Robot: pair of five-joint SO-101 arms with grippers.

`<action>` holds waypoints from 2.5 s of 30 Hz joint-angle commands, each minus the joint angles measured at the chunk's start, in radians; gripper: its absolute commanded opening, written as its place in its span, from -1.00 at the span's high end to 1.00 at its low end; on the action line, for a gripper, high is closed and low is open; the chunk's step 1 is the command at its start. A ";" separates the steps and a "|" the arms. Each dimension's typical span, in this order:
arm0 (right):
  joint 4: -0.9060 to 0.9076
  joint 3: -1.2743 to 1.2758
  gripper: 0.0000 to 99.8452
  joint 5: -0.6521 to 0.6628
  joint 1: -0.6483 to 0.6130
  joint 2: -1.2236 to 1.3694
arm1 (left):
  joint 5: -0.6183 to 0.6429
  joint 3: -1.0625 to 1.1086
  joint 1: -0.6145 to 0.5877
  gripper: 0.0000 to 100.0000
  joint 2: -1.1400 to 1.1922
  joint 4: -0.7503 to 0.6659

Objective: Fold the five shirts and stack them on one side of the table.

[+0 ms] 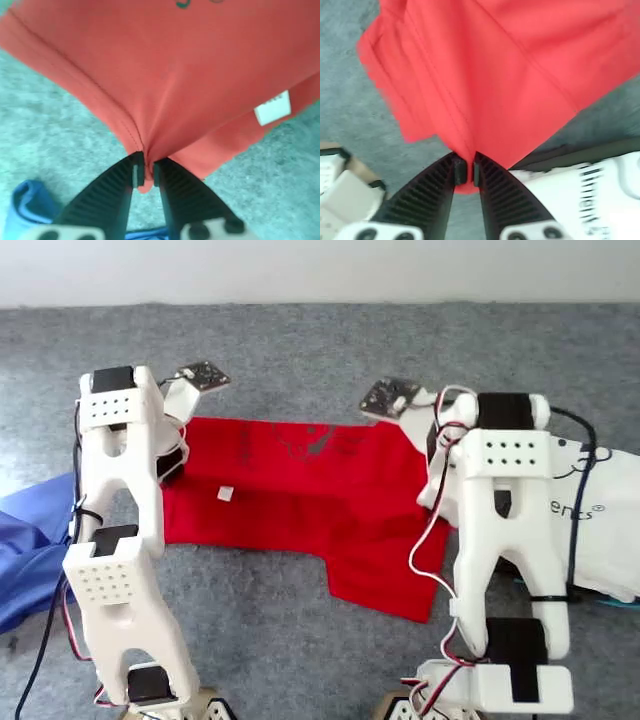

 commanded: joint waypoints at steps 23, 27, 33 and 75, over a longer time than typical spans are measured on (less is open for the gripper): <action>-0.128 0.560 0.97 -0.094 -0.125 -0.226 | -0.006 0.088 -0.034 0.97 -0.006 0.005; -0.143 0.641 0.97 -0.095 -0.166 -0.226 | -0.006 0.088 -0.034 0.97 -0.006 0.009; -0.203 0.660 0.97 -0.133 -0.171 -0.228 | -0.006 0.088 -0.034 0.97 -0.006 0.011; -0.262 0.402 0.60 -0.276 -0.028 -0.226 | 0.029 0.475 -0.041 0.73 -0.259 -0.229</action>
